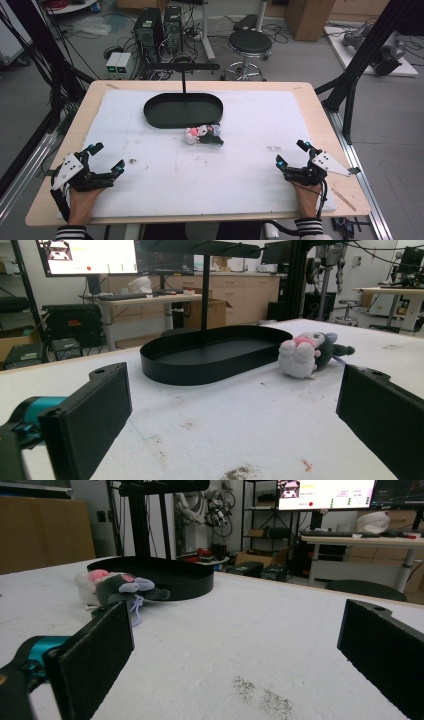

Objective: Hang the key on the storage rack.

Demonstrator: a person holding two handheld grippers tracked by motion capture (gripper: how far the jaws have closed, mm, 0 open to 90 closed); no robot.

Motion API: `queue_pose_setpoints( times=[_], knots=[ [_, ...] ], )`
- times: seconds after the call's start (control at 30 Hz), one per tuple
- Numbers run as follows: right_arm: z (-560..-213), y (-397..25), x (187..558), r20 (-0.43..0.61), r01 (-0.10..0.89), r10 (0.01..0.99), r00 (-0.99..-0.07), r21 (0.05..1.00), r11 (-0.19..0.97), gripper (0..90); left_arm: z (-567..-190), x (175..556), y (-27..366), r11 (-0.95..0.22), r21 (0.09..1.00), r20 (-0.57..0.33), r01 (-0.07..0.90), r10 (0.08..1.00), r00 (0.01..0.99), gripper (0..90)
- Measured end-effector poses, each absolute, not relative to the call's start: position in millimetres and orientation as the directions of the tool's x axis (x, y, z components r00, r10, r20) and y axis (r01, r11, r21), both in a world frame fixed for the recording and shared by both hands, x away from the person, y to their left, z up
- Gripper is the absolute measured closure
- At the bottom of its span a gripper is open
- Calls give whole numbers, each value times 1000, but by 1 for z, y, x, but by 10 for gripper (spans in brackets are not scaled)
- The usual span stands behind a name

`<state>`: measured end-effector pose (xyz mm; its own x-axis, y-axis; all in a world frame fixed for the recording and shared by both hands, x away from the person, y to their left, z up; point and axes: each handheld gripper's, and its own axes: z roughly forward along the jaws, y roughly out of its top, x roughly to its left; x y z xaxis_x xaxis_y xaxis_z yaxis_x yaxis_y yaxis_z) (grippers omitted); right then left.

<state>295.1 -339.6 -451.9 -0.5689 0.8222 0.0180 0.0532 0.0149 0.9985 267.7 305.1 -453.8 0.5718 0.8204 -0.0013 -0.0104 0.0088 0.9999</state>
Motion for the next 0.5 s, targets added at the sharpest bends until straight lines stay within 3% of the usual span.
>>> queue_pose_setpoints(
  times=[0.5],
  knots=[
    [-452,-338,295,0,45,822,-570,998,31,6,-453,269,306,15,1000,-15,5,822,569,17]
  ],
)
